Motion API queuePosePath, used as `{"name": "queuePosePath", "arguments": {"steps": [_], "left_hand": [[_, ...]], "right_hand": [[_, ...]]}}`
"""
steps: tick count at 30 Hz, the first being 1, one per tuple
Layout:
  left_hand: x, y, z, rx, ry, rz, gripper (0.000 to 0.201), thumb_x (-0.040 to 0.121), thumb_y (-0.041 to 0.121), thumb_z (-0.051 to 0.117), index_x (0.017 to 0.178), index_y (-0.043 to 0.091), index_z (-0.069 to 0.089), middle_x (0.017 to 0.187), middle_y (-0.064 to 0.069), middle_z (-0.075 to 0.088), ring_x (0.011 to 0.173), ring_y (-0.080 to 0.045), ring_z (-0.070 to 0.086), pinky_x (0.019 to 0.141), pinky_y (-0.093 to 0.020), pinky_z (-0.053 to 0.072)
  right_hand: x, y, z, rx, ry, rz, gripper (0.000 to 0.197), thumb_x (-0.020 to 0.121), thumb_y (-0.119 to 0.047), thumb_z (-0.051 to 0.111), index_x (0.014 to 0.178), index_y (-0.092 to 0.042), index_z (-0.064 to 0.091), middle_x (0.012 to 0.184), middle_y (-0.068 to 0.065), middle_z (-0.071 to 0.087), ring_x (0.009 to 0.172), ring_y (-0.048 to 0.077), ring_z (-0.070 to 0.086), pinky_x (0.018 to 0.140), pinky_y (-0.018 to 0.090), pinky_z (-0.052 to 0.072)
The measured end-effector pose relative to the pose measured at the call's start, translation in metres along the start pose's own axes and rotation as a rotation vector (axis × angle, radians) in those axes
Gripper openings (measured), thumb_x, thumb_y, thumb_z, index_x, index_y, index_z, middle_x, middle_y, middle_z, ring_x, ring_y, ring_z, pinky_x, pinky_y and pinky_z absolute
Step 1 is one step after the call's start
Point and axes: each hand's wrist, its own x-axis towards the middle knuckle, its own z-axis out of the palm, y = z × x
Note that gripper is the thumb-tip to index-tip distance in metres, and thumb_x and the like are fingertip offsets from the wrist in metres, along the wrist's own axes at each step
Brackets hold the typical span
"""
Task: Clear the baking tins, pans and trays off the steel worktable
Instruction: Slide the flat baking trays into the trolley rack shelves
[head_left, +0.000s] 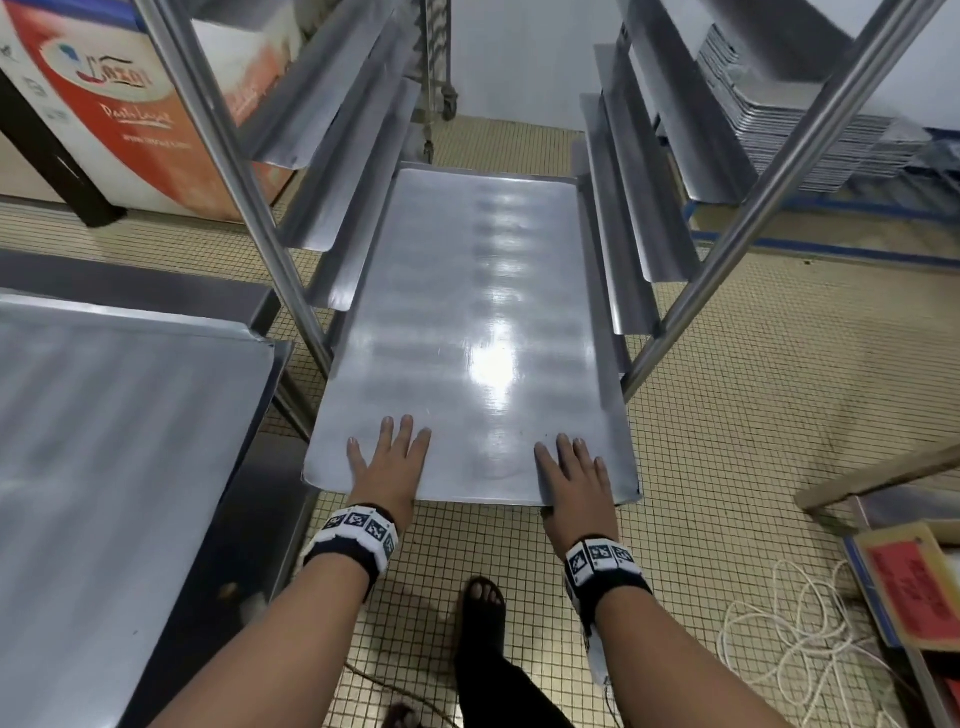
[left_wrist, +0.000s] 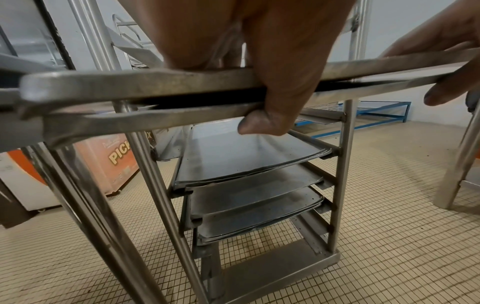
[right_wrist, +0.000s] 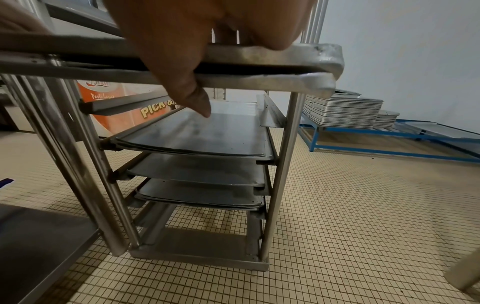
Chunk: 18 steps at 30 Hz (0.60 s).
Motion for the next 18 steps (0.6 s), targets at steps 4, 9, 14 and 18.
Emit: {"name": "queuePosePath", "arguments": {"steps": [4, 9, 14, 18], "left_hand": [[0.029, 0.001, -0.011, -0.016, 0.021, -0.001, 0.108, 0.077, -0.011, 0.062, 0.157, 0.023, -0.002, 0.164, -0.005, -0.016, 0.151, -0.03, -0.016, 0.115, -0.068, 0.0], [0.066, 0.0, -0.03, -0.041, 0.018, -0.01, 0.108, 0.077, -0.006, 0.069, 0.157, 0.023, 0.004, 0.165, -0.003, -0.012, 0.151, -0.029, -0.014, 0.115, -0.068, -0.001], [0.103, -0.003, -0.044, -0.056, 0.028, -0.029, 0.111, 0.074, 0.004, 0.079, 0.156, 0.026, 0.007, 0.165, -0.002, -0.009, 0.152, -0.027, -0.011, 0.114, -0.067, 0.0], [0.127, -0.005, -0.057, -0.077, 0.039, -0.027, 0.11, 0.074, -0.001, 0.077, 0.156, 0.026, 0.008, 0.166, 0.0, -0.007, 0.152, -0.025, -0.011, 0.116, -0.066, -0.002]], "right_hand": [[0.03, 0.006, -0.004, 0.003, 0.022, -0.001, 0.092, 0.082, -0.006, 0.07, 0.155, -0.029, 0.018, 0.166, 0.004, 0.007, 0.153, 0.026, 0.001, 0.123, 0.043, 0.001], [0.071, 0.012, -0.016, -0.006, 0.002, -0.004, 0.093, 0.082, -0.013, 0.072, 0.155, -0.029, 0.017, 0.166, 0.004, 0.006, 0.153, 0.026, 0.001, 0.123, 0.044, 0.003], [0.107, 0.018, -0.025, -0.024, -0.014, -0.013, 0.095, 0.084, -0.022, 0.074, 0.156, -0.028, 0.013, 0.166, 0.005, 0.004, 0.153, 0.026, -0.001, 0.123, 0.046, 0.003], [0.135, 0.021, -0.029, -0.013, -0.015, -0.017, 0.096, 0.083, -0.023, 0.075, 0.156, -0.028, 0.013, 0.166, 0.006, 0.004, 0.153, 0.027, 0.0, 0.123, 0.047, 0.004]]}}
